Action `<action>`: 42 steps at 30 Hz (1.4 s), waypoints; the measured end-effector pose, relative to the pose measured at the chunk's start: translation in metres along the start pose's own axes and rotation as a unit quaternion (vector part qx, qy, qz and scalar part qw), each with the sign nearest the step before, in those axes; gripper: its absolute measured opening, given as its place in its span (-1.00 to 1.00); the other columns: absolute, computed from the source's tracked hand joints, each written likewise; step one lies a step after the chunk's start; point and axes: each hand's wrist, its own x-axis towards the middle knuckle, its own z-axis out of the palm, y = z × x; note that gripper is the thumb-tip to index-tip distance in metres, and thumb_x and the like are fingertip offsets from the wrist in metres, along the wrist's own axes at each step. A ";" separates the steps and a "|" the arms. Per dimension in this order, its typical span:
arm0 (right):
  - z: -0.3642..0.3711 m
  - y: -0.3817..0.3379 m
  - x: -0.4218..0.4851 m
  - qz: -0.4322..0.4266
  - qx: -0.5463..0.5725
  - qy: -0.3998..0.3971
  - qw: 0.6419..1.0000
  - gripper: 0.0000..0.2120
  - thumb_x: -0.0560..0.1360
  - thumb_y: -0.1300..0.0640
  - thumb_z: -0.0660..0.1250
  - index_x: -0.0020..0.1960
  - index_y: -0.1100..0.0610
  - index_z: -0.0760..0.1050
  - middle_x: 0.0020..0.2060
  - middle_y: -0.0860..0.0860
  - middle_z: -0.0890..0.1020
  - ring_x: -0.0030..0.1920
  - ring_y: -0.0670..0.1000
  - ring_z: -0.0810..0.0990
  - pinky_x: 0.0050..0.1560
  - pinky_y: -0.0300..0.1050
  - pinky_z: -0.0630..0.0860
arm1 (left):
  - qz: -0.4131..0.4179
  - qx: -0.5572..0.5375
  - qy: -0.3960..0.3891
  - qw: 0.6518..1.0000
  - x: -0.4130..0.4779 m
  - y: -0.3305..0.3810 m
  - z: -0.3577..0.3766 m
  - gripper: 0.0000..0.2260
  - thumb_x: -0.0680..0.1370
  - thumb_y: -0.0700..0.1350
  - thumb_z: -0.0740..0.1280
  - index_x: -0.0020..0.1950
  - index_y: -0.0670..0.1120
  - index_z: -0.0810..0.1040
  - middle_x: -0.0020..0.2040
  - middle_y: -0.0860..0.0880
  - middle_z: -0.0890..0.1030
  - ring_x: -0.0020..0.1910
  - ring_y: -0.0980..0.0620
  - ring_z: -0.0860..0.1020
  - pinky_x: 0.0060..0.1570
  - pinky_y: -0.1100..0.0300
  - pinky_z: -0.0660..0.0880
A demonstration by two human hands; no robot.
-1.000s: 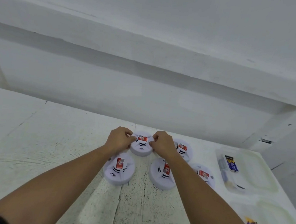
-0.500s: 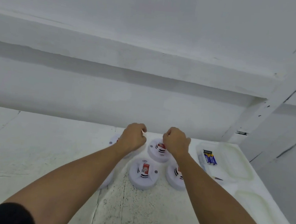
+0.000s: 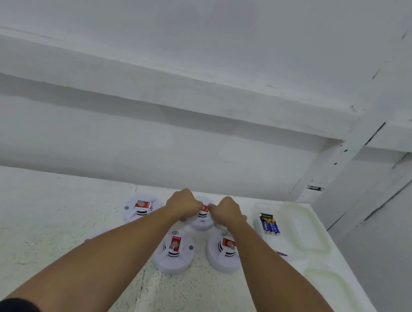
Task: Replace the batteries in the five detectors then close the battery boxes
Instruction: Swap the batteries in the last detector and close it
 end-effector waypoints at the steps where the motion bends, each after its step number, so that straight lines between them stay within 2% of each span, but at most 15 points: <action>1: 0.000 0.000 0.002 -0.011 0.037 0.006 0.999 -0.62 0.53 0.00 0.24 -0.36 0.09 0.18 -0.41 -0.02 0.33 -0.29 0.04 0.37 -0.12 -0.11 0.27 | -0.004 -0.035 0.011 0.999 -0.002 0.001 0.000 -0.80 0.49 -0.13 0.28 -0.28 -0.13 0.31 -0.32 -0.07 0.40 -0.37 -0.02 0.38 -0.42 0.22 0.26; 3: -0.002 0.000 0.000 -0.036 0.127 0.026 0.991 -0.63 0.52 0.09 0.25 -0.37 0.12 0.17 -0.43 0.02 0.31 -0.41 0.01 0.30 -0.31 -0.18 0.27 | -0.013 -0.098 0.038 0.994 -0.004 0.004 0.000 -0.86 0.47 -0.11 0.28 -0.11 -0.17 0.41 -0.13 -0.13 0.47 -0.19 -0.09 0.46 -0.31 0.19 0.31; 4: -0.004 -0.001 -0.002 -0.043 0.173 0.040 0.983 -0.67 0.50 0.13 0.25 -0.36 0.14 0.21 -0.42 0.06 0.34 -0.41 0.03 0.32 -0.35 -0.15 0.33 | -0.014 -0.128 0.057 0.990 -0.005 0.005 0.000 -0.77 0.48 -0.09 0.29 0.05 -0.19 0.44 0.01 -0.15 0.49 -0.06 -0.12 0.49 -0.23 0.18 0.34; 7: -0.014 0.000 -0.015 -0.055 0.300 0.080 0.949 -0.83 0.48 0.18 0.26 -0.26 0.22 0.41 -0.31 0.14 0.49 -0.31 0.11 0.48 -0.16 0.14 0.59 | -0.002 -0.213 0.112 0.971 -0.016 0.009 -0.001 -0.49 0.48 0.03 0.30 0.37 -0.16 0.36 0.27 -0.15 0.44 0.17 -0.13 0.48 0.03 0.11 0.45; 9: -0.022 0.005 -0.026 -0.064 0.364 0.094 0.924 -0.81 0.51 0.15 0.28 -0.14 0.29 0.48 -0.22 0.15 0.58 -0.25 0.12 0.57 -0.10 0.21 0.62 | 0.012 -0.280 0.122 0.952 -0.029 0.011 -0.001 -0.49 0.44 0.12 0.32 0.30 -0.14 0.45 0.23 -0.14 0.53 0.15 -0.14 0.53 0.14 -0.03 0.51; 12: -0.032 0.013 -0.048 -0.066 0.437 0.113 0.890 -0.76 0.53 0.06 0.33 -0.21 0.21 0.45 -0.23 0.13 0.60 -0.13 0.17 0.63 -0.10 0.20 0.63 | 0.062 -0.330 0.137 0.932 -0.057 0.012 -0.001 -0.81 0.47 0.11 0.36 -0.10 -0.01 0.56 -0.08 -0.05 0.64 -0.05 -0.06 0.61 0.07 -0.09 0.56; 15: -0.035 0.027 -0.077 -0.068 0.490 0.115 0.862 -0.75 0.51 0.04 0.36 -0.23 0.17 0.42 -0.22 0.12 0.58 -0.07 0.13 0.64 -0.11 0.10 0.65 | 0.100 -0.322 0.132 0.932 -0.089 0.007 0.004 -0.78 0.47 0.09 0.39 0.01 0.00 0.57 -0.12 -0.01 0.64 -0.10 0.02 0.61 0.01 -0.01 0.58; 18: -0.034 0.043 -0.106 -0.051 0.522 0.090 0.847 -0.80 0.50 0.08 0.38 -0.04 0.21 0.48 -0.13 0.10 0.61 -0.10 0.04 0.65 -0.12 0.04 0.66 | 0.132 -0.321 0.107 0.932 -0.121 -0.008 0.009 -0.76 0.46 0.00 0.44 0.10 0.01 0.58 -0.09 0.04 0.64 -0.12 0.12 0.62 -0.22 0.32 0.53; 20: -0.029 0.058 -0.121 -0.054 0.527 0.060 0.846 -0.90 0.49 0.20 0.39 -0.07 0.24 0.53 -0.18 0.10 0.61 -0.16 0.03 0.62 -0.11 0.06 0.65 | 0.159 -0.335 0.080 0.925 -0.139 -0.023 0.014 -0.74 0.42 -0.12 0.50 0.08 -0.02 0.61 -0.06 0.01 0.67 -0.10 0.12 0.64 -0.20 0.36 0.52; 23: -0.014 0.078 -0.141 -0.069 0.505 0.004 0.861 -0.92 0.41 0.37 0.37 -0.17 0.22 0.60 -0.25 0.09 0.62 -0.18 0.06 0.56 -0.10 0.03 0.56 | 0.170 -0.379 0.042 0.909 -0.160 -0.057 0.025 -0.65 0.27 -0.28 0.58 0.02 -0.15 0.63 0.02 -0.06 0.68 0.04 0.04 0.64 0.04 0.16 0.57; 26: 0.004 0.097 -0.158 -0.082 0.450 -0.034 0.889 -0.81 0.37 0.38 0.37 -0.20 0.12 0.64 -0.19 0.03 0.68 -0.16 -0.02 0.61 -0.09 -0.06 0.54 | 0.172 -0.418 0.014 0.892 -0.175 -0.091 0.038 -0.56 0.13 -0.32 0.62 -0.03 -0.25 0.62 0.06 -0.13 0.65 0.11 -0.06 0.62 0.10 0.09 0.56; 29: 0.024 0.115 -0.174 -0.108 0.368 -0.057 0.922 -0.80 0.38 0.32 0.37 -0.15 0.04 0.65 -0.09 -0.05 0.66 -0.08 -0.11 0.61 -0.11 -0.27 0.48 | 0.156 -0.405 -0.002 0.901 -0.188 -0.115 0.052 -0.44 0.04 -0.28 0.62 0.01 -0.29 0.60 0.07 -0.17 0.65 0.13 -0.07 0.61 0.11 0.18 0.54; 32: 0.037 0.127 -0.186 -0.148 0.330 -0.059 0.930 -0.77 0.41 0.34 0.35 -0.10 0.03 0.62 0.00 -0.08 0.58 0.01 -0.19 0.56 -0.13 -0.42 0.46 | 0.135 -0.394 -0.006 0.909 -0.200 -0.126 0.063 -0.34 0.00 -0.36 0.63 0.07 -0.30 0.56 0.06 -0.18 0.66 0.14 -0.08 0.61 0.10 0.15 0.55; 38: 0.041 0.133 -0.190 -0.218 0.288 -0.041 0.932 -0.71 0.43 0.36 0.34 -0.03 0.00 0.63 0.01 -0.07 0.52 0.05 -0.15 0.54 -0.02 -0.34 0.54 | 0.135 -0.359 0.014 0.924 -0.211 -0.126 0.067 -0.37 0.08 -0.38 0.56 0.13 -0.21 0.56 0.13 -0.10 0.64 0.17 0.01 0.59 0.16 0.13 0.53; 42: 0.045 0.134 -0.198 -0.282 0.191 -0.004 0.940 -0.75 0.43 0.26 0.36 0.07 0.05 0.64 0.00 -0.19 0.39 0.03 -0.18 0.48 0.00 -0.31 0.52 | 0.149 -0.218 0.024 0.964 -0.217 -0.126 0.062 -0.31 0.13 -0.22 0.65 0.22 0.01 0.56 0.20 0.11 0.59 0.20 0.17 0.54 0.25 0.15 0.46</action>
